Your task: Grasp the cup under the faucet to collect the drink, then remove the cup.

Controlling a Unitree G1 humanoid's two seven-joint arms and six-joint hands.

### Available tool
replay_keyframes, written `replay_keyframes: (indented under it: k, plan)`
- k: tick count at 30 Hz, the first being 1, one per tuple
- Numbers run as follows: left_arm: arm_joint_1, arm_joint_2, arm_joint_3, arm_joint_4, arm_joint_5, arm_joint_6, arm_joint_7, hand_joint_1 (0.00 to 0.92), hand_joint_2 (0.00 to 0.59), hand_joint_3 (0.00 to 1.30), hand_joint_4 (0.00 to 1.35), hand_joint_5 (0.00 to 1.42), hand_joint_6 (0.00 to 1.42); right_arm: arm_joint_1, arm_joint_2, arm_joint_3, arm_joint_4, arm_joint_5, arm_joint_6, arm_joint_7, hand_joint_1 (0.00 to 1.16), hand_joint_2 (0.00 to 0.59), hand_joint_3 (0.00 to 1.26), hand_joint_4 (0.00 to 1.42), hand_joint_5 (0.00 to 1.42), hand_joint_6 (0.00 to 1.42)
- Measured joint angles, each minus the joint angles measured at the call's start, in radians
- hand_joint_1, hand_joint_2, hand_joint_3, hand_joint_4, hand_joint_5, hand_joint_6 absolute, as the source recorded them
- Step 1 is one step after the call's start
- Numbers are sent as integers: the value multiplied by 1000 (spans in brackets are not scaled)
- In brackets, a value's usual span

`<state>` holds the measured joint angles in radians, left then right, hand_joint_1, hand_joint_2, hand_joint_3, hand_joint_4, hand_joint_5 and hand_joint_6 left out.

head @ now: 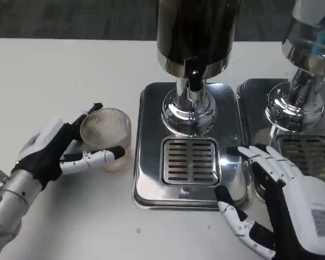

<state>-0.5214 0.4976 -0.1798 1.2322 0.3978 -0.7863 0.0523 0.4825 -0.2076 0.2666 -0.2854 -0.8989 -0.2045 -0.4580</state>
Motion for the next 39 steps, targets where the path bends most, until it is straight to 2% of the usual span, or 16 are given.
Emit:
replay_keyframes:
  k: [8,13,18,20,26,29,39]
  plan:
    - [-1,-6,-6,0,-1,1,3,366,112,204,249,437,400,0,0,1,0,2,-10,-1,373,379,317,257,184,226]
    - [-1,-8,-26,0,3,1,24,419,106,204,256,441,417,2,-1,1,0,5,-13,-1,381,381,317,257,184,229]
    - [-1,-9,-45,-1,5,1,50,431,111,214,274,463,436,12,-1,0,-3,12,-15,-1,389,386,317,257,189,244]
    - [-1,-9,-48,-1,5,1,54,432,118,235,295,494,491,15,-1,-1,-3,14,-15,-1,390,386,317,257,191,245]
    - [0,-15,-60,-2,6,2,91,431,146,390,461,720,892,24,-1,-4,-10,19,-16,-1,393,385,317,264,194,247]
    - [3,-21,-65,-2,7,2,121,426,159,461,539,807,1010,28,-2,-8,-21,22,-18,-1,394,384,317,267,194,248]
    - [13,-35,-67,-3,4,-3,177,431,151,586,686,942,1150,29,-3,-17,-27,27,-28,-1,396,382,317,270,195,250]
